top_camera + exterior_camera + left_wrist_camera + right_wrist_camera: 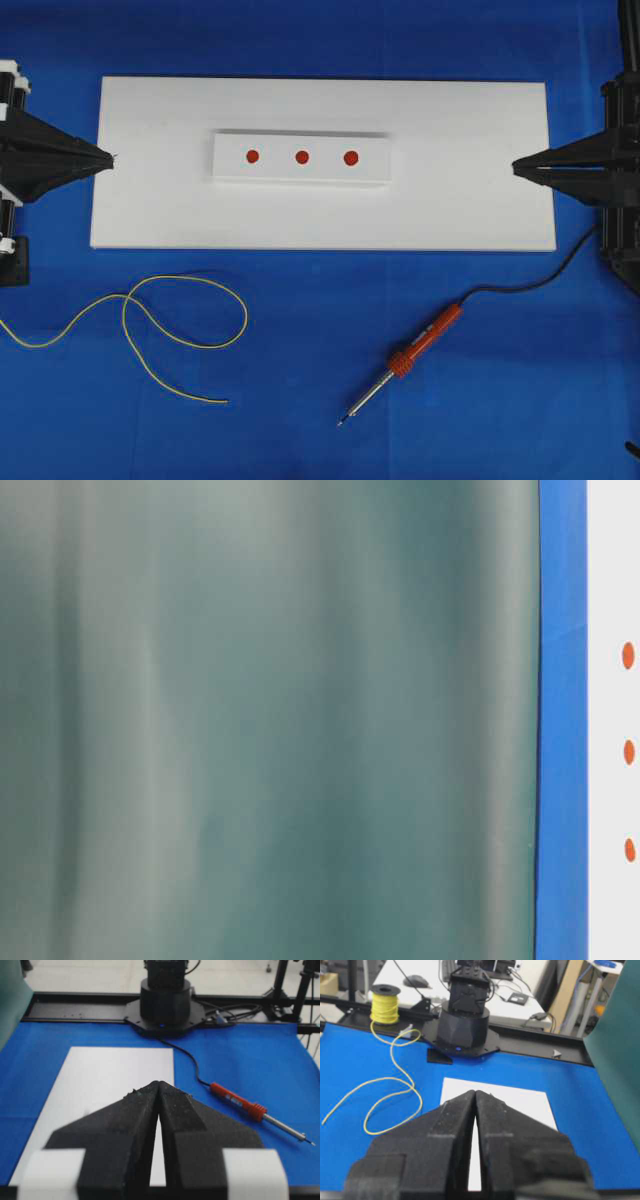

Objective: Touch the tip of the soldering iron to the tip of the solder at the mark.
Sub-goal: 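Lower both grippers toward the yellow solder wire and red soldering iron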

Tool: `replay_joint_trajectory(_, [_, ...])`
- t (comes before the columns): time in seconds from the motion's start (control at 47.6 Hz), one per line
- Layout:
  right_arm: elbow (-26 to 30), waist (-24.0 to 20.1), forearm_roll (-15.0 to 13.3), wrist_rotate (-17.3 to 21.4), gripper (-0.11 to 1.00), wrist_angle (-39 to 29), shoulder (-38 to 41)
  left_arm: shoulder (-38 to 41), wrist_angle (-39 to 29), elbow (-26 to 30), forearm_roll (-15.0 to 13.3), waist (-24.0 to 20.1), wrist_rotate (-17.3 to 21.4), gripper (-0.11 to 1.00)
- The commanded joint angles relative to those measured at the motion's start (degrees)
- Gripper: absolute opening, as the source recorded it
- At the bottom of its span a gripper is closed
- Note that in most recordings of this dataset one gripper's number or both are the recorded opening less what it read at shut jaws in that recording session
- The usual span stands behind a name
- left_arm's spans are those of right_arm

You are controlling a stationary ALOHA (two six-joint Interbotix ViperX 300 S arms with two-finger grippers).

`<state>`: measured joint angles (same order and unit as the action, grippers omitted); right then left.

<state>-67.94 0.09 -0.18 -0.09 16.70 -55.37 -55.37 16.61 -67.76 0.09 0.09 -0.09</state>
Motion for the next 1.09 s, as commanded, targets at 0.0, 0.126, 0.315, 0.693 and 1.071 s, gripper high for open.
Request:
replay_joint_trajectory(0.0, [1.8, -0.8, 0.1, 0.2, 0.00, 0.2, 0.7, 0.2, -2.4, 0.9, 0.1, 2.1, -0.4, 0.00])
replay_joint_trajectory(0.126, [3.1, -2.7, 0.1, 0.3, -0.06, -1.8, 1.7, 0.4, -4.0, 0.9, 0.1, 4.7, -0.5, 0.00])
replay_joint_trajectory(0.315, [3.4, -7.6, 0.3, 0.4, -0.06, -2.6, 4.6, 1.3, -4.7, 0.4, 0.1, 10.7, 0.4, 0.00])
replay_joint_trajectory(0.693, [3.3, -17.3, 0.5, 6.2, 0.26, -0.2, 16.5, 8.1, -3.9, -2.3, 0.1, 20.2, -1.4, 0.17])
replay_joint_trajectory(1.071, [1.9, -22.9, 0.5, 8.9, 0.88, 5.4, 30.8, 21.5, 5.8, -6.1, 0.1, 28.2, -2.0, 0.77])
